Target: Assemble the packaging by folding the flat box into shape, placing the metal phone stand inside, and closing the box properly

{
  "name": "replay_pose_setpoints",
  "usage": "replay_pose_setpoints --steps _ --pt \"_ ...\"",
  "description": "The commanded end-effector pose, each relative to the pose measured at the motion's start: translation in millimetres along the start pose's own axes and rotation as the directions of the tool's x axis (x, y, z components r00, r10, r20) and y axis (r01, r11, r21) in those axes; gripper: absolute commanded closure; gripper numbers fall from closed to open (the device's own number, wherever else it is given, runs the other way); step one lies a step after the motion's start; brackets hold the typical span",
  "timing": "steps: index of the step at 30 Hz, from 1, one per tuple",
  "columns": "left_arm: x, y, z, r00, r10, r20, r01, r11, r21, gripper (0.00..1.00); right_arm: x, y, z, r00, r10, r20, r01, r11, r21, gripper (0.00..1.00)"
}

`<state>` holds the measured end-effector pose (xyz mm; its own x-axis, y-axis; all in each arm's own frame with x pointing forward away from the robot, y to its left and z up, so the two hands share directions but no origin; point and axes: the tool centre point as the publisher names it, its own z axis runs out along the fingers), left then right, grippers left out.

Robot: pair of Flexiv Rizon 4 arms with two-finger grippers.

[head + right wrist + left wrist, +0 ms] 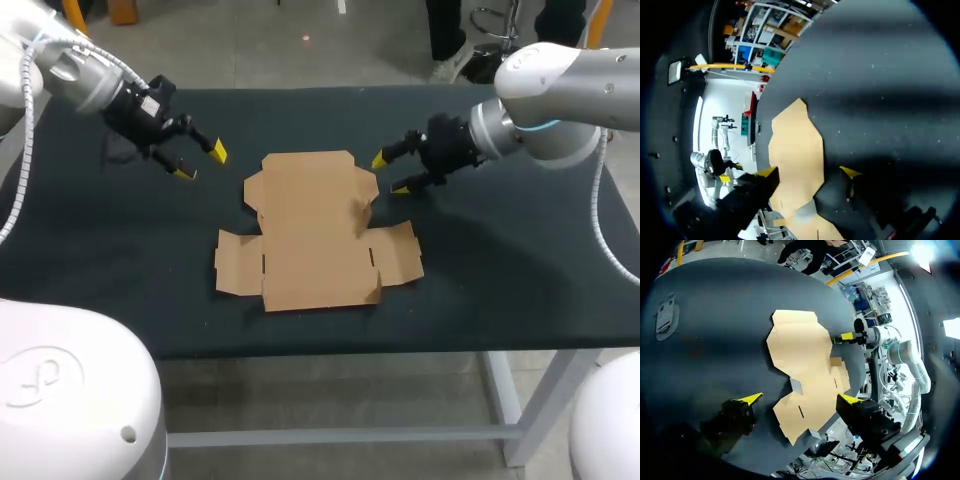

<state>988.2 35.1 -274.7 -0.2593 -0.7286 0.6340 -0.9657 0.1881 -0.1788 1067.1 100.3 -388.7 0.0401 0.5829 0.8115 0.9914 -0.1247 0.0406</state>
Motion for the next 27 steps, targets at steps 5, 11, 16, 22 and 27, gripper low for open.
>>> replay_pose_setpoints --steps 5,11,16,22,27 --pt "-3.6 -5.1 -1.2 1.000 -0.008 -0.006 0.008 1.000 -0.010 0.00 -3.3 14.8 12.5 1.000 0.002 -0.012 -0.002 0.999 0.039 0.21" --pt "-4.9 -5.1 -1.1 1.000 -0.011 -0.005 0.011 1.000 -0.011 0.00 -3.8 18.8 24.3 1.000 0.009 -0.019 -0.008 0.999 0.050 0.23" --pt "-7.5 -4.0 -2.0 1.000 -0.016 -0.006 0.016 1.000 -0.009 0.00 -0.8 20.2 29.7 1.000 0.010 -0.028 -0.008 0.999 0.054 0.35" --pt "-11.0 -1.9 -3.4 1.000 -0.017 -0.012 0.017 1.000 -0.006 0.00 -1.2 20.1 34.6 0.998 0.026 -0.053 -0.023 0.998 0.054 0.51" --pt "-13.8 -0.8 -3.5 1.000 -0.018 -0.018 0.018 1.000 -0.007 0.00 -3.1 17.0 41.2 0.995 0.041 -0.089 -0.036 0.998 0.057 0.53"
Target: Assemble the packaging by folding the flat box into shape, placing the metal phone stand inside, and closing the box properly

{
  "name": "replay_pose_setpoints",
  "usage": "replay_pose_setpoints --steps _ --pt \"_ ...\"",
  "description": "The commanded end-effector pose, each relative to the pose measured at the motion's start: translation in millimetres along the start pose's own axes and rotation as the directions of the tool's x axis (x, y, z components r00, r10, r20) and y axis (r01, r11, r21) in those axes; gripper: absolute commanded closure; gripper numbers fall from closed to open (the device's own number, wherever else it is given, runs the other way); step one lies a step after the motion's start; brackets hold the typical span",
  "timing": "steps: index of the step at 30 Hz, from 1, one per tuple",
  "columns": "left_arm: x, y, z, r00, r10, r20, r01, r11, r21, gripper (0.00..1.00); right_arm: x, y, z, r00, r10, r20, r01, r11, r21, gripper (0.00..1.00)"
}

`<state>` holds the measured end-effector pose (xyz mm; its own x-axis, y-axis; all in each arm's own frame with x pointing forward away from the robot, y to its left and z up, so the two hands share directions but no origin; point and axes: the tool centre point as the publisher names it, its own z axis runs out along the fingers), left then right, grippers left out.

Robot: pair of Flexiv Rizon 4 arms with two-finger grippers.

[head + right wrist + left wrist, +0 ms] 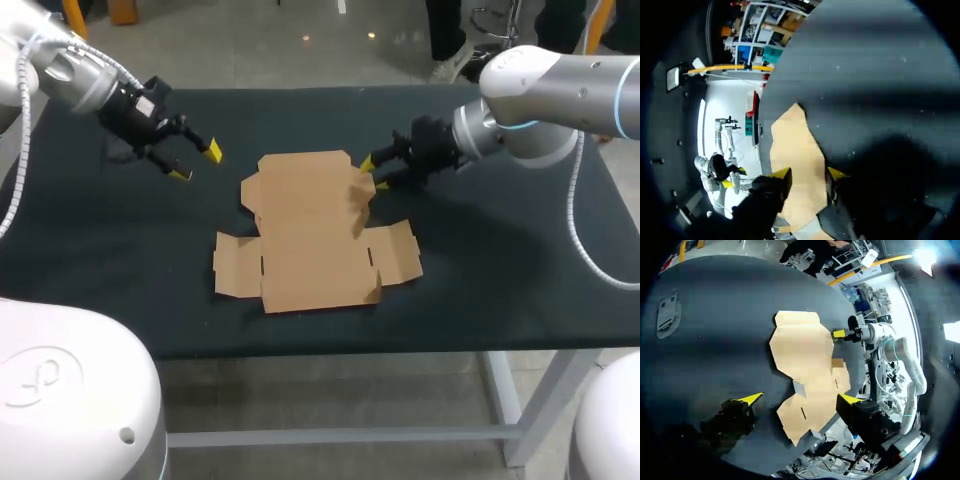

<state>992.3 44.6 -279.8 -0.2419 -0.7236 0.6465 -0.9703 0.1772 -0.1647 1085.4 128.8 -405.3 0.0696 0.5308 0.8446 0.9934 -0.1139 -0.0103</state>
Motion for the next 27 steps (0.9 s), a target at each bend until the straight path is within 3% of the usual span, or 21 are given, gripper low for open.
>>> replay_pose_setpoints --steps 1,21,25,27 --pt "-2.8 0.6 -1.1 1.000 0.000 -0.006 0.000 1.000 -0.004 0.00 -7.8 3.2 7.4 0.999 0.004 -0.033 -0.003 1.000 0.019 0.54" --pt "-7.8 6.0 -4.8 1.000 -0.001 -0.012 0.001 1.000 -0.003 0.00 -5.4 2.5 31.5 0.995 0.021 -0.093 -0.018 0.999 0.026 0.58" --pt "-7.7 6.8 -4.9 1.000 0.000 -0.012 0.000 1.000 -0.007 0.00 -3.2 0.3 35.0 0.992 0.008 -0.124 -0.005 1.000 0.021 0.66" --pt "-7.5 7.5 -5.2 1.000 0.001 -0.013 -0.001 1.000 -0.010 0.00 0.5 -0.9 33.2 0.990 -0.005 -0.142 0.006 1.000 0.009 0.83"
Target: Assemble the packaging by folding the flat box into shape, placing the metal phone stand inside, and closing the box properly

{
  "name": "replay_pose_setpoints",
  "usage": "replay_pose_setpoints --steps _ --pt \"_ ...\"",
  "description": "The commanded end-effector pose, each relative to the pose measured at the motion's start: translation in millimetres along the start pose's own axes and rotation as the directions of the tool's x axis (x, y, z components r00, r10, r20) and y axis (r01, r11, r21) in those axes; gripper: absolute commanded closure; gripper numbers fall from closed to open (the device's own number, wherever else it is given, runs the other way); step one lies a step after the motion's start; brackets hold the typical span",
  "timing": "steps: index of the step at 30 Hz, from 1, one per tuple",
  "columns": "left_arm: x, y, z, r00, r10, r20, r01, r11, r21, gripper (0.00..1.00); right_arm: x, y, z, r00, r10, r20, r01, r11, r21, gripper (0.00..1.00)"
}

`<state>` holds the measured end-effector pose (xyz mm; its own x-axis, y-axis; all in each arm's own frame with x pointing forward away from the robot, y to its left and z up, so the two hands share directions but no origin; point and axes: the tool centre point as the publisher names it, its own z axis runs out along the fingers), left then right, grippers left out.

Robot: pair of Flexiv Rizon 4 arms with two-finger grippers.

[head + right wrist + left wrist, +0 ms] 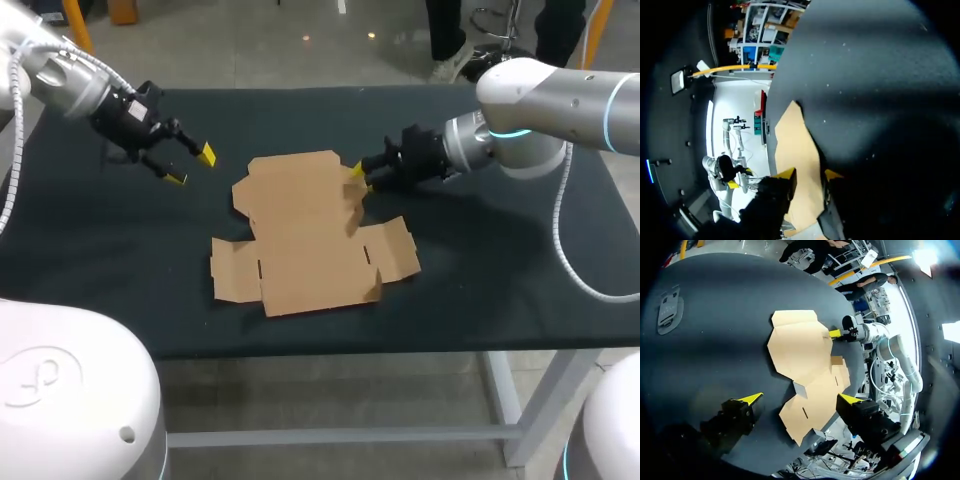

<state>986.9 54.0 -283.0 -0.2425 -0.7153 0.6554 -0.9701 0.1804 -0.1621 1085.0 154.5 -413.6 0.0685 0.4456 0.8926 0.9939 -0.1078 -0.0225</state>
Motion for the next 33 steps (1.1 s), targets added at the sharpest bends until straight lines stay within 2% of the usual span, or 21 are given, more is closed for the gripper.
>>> replay_pose_setpoints --steps 1,2,10,19,26,28,33 --pt "0.3 0.5 -1.6 1.000 0.001 -0.001 -0.001 1.000 -0.007 0.00 -4.7 1.8 5.5 0.999 -0.020 -0.050 0.020 1.000 -0.007 0.93" --pt "0.7 1.0 -1.7 1.000 0.002 -0.001 -0.002 1.000 -0.008 0.00 -2.4 1.2 3.9 0.998 -0.028 -0.053 0.027 1.000 -0.014 1.00" --pt "2.8 2.5 -0.6 1.000 0.012 -0.007 -0.012 1.000 -0.022 0.00 7.6 -2.6 -8.0 0.995 -0.066 -0.081 0.062 0.997 -0.052 1.00" --pt "10.5 2.5 3.0 0.992 0.117 -0.048 -0.118 0.993 -0.019 0.00 23.3 -7.7 -23.3 0.985 -0.122 -0.118 0.111 0.989 -0.097 1.00" --pt "16.7 2.3 7.7 0.972 0.226 -0.055 -0.223 0.973 0.058 0.00 43.1 -15.8 -38.1 0.972 -0.181 -0.150 0.163 0.978 -0.128 1.00" --pt "17.9 1.1 8.1 0.977 0.213 0.008 -0.213 0.969 0.125 0.00 45.8 -17.3 -40.7 0.971 -0.184 -0.154 0.166 0.978 -0.127 1.00" --pt "17.9 1.1 8.1 0.977 0.213 0.008 -0.213 0.969 0.125 0.00 45.8 -17.3 -40.7 0.971 -0.184 -0.154 0.166 0.978 -0.127 1.00"
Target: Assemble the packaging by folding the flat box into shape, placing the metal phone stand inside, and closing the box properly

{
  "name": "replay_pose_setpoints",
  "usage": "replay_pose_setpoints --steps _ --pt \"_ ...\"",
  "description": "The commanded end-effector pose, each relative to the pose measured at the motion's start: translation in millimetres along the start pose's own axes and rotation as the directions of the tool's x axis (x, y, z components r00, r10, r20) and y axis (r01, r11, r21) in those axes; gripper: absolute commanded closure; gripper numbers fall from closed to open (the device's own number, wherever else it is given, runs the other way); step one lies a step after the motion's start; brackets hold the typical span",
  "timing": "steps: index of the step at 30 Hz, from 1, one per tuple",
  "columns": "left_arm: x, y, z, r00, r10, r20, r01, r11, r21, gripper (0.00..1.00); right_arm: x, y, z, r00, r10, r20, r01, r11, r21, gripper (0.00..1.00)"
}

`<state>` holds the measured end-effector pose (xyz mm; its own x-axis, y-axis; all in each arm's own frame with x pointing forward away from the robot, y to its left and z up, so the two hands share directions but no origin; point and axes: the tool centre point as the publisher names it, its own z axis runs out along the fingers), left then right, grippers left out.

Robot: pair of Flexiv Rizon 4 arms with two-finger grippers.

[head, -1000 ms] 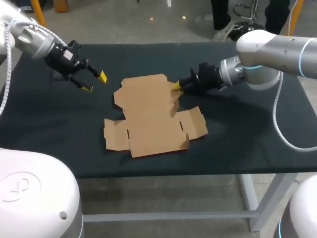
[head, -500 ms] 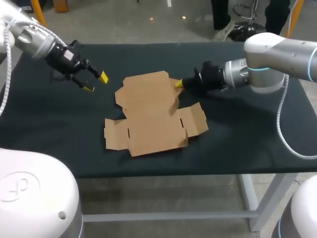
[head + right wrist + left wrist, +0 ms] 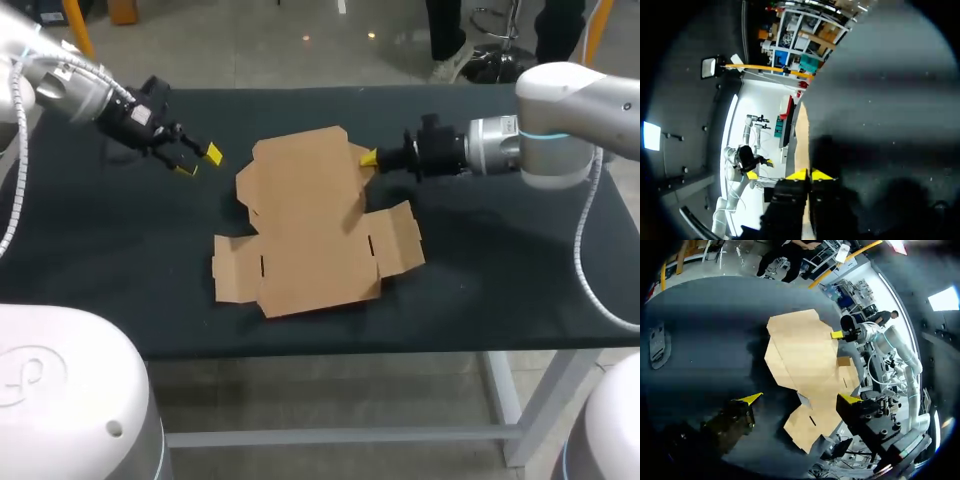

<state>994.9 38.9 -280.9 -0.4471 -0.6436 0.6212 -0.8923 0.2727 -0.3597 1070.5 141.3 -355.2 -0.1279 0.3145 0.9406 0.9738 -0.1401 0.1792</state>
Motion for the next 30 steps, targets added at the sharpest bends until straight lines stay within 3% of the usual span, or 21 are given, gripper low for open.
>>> replay_pose_setpoints --steps 1,11,13,17,23,30 --pt "10.1 9.9 -1.1 1.000 -0.001 0.031 0.000 0.999 0.042 0.00 1.4 -2.7 -1.6 1.000 -0.002 0.001 0.002 1.000 -0.005 1.00" --pt "10.1 9.9 -1.1 1.000 -0.001 0.031 0.000 0.999 0.042 0.00 1.4 -2.7 -1.6 1.000 -0.002 0.001 0.002 1.000 -0.005 1.00" --pt "5.9 12.0 0.9 0.999 0.032 -0.033 -0.029 0.996 0.088 0.00 8.4 -10.0 1.0 0.998 -0.027 -0.048 0.027 1.000 -0.003 1.00" --pt "-5.8 13.4 3.8 0.995 0.074 -0.067 -0.062 0.985 0.162 0.00 25.1 -13.4 -1.7 0.989 -0.118 -0.086 0.114 0.992 -0.048 1.00" --pt "-14.1 13.3 0.2 0.992 0.112 -0.059 -0.095 0.966 0.241 0.00 42.7 -11.2 -10.3 0.973 -0.185 -0.136 0.172 0.980 -0.100 1.00" --pt "-13.6 3.7 1.0 0.979 0.184 -0.085 -0.155 0.949 0.273 0.00 53.8 -9.2 -13.6 0.959 -0.233 -0.159 0.216 0.970 -0.115 1.00"
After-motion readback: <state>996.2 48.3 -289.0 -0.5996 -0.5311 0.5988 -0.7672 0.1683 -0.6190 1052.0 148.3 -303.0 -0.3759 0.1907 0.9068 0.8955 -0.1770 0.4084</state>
